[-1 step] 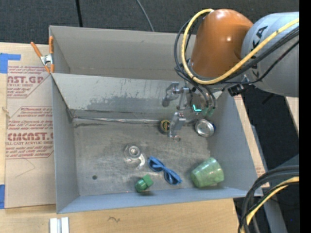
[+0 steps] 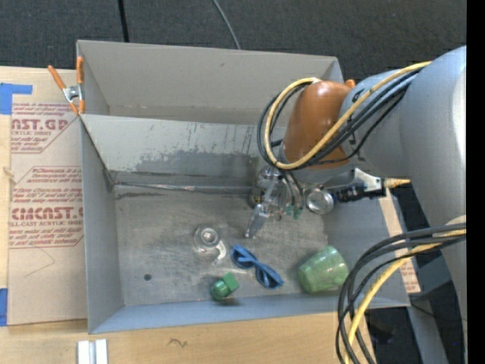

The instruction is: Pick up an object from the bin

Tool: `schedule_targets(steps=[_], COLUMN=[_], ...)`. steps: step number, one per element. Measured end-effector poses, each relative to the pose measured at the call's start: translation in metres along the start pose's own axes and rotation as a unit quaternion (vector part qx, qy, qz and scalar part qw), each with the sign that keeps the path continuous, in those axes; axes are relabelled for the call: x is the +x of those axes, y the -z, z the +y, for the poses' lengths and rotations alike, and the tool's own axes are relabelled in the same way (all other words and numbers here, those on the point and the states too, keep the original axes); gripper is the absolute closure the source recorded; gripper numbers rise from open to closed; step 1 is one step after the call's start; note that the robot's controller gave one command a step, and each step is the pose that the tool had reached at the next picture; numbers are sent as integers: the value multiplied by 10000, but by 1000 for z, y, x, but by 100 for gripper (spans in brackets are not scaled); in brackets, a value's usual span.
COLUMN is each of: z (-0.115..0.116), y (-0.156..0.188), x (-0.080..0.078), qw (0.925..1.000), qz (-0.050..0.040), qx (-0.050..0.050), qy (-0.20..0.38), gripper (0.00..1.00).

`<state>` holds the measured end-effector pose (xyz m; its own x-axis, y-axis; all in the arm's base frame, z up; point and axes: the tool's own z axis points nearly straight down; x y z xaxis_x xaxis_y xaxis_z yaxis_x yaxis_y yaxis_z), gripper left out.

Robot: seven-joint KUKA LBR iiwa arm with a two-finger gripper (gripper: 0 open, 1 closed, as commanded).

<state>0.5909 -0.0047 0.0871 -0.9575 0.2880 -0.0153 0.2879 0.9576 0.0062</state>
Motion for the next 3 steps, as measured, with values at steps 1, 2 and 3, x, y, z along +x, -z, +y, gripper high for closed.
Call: schedule_targets(steps=[1,2,3], z=[-34,-37,-34], y=[13,20,-15], x=[-3,-12,-7], qw=[9960,9945,9846], qz=[58,63,51], qx=[36,34,36], qy=[-893,-1043,-1746], gripper=[0,0,0])
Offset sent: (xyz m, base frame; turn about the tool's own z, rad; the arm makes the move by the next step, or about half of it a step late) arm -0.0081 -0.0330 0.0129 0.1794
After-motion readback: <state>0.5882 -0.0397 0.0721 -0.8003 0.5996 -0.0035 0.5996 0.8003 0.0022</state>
